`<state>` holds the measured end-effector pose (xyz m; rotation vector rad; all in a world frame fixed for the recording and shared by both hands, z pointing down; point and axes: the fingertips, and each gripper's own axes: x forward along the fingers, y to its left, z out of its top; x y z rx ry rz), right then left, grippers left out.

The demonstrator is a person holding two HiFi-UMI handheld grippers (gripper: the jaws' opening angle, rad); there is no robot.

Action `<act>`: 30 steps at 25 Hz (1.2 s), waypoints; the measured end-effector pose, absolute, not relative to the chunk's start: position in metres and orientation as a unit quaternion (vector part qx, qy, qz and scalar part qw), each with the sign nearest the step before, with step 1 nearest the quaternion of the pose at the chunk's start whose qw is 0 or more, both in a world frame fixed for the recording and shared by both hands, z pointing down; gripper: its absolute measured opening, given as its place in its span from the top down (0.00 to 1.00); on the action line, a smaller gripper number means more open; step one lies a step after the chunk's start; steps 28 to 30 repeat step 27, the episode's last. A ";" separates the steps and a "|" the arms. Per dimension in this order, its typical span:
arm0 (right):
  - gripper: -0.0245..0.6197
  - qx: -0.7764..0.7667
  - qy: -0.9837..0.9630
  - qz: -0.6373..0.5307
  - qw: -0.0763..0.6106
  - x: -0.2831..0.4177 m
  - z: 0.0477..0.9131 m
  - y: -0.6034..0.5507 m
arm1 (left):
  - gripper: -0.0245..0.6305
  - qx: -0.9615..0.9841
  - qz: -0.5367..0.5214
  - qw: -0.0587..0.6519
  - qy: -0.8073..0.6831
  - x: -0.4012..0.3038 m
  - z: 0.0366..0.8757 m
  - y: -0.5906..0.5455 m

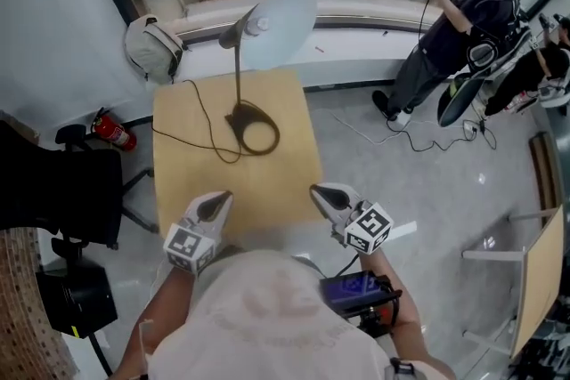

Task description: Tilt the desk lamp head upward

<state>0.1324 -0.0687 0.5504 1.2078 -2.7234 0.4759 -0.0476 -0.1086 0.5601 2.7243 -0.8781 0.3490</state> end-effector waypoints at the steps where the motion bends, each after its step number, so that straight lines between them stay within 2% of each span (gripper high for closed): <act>1: 0.94 0.398 -0.901 0.161 0.055 0.134 0.553 -0.064 | 0.96 0.933 0.122 0.135 -0.309 -0.046 0.561 -0.105; 7: 0.94 0.392 -0.903 0.175 0.011 0.142 0.558 -0.044 | 0.96 0.930 0.130 0.116 -0.323 -0.032 0.555 -0.080; 13: 0.94 0.357 -0.922 0.144 0.034 0.127 0.550 -0.025 | 0.96 0.929 0.119 0.117 -0.330 -0.016 0.556 -0.055; 30: 0.94 0.346 -0.925 0.155 0.022 0.141 0.552 0.011 | 0.96 0.924 0.101 0.123 -0.349 0.005 0.563 -0.015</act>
